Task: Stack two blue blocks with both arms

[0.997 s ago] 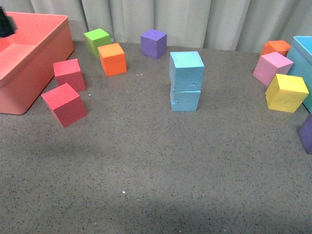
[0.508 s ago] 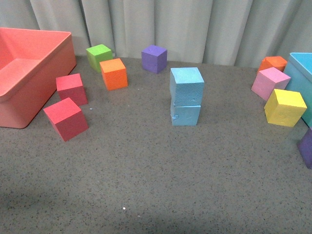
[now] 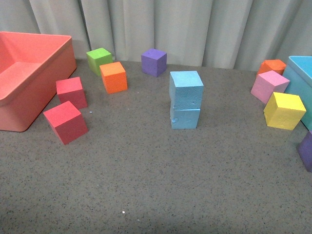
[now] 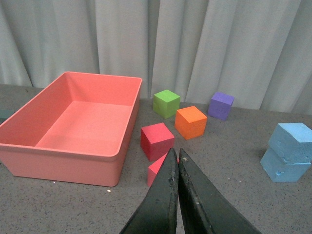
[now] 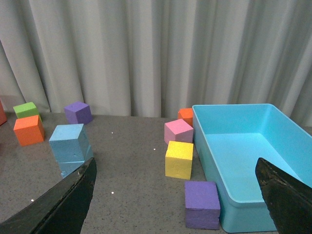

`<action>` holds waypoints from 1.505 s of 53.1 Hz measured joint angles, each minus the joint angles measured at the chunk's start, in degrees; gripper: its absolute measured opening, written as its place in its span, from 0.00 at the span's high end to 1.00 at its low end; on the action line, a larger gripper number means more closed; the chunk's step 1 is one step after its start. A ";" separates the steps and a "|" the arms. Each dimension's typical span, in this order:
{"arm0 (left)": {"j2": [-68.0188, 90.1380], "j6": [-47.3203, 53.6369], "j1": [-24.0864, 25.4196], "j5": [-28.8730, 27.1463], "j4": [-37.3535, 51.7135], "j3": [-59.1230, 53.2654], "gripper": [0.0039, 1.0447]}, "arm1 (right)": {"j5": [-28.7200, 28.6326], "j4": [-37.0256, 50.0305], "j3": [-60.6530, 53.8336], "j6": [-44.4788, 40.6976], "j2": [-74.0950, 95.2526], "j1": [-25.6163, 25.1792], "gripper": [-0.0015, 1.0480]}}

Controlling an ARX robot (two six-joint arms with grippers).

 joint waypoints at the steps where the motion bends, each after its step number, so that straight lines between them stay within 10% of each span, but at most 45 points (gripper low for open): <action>1: -0.81 0.00 0.00 0.00 -0.74 0.00 0.97 | 0.00 0.00 0.00 0.00 0.00 0.00 0.09; 75: -36.09 0.00 0.00 0.09 -35.50 -0.02 0.97 | 0.00 0.00 0.00 0.00 0.00 0.00 0.09; 80: -36.13 0.00 0.00 0.11 -35.50 -0.02 0.84 | 0.00 0.00 0.00 0.00 0.00 0.00 0.09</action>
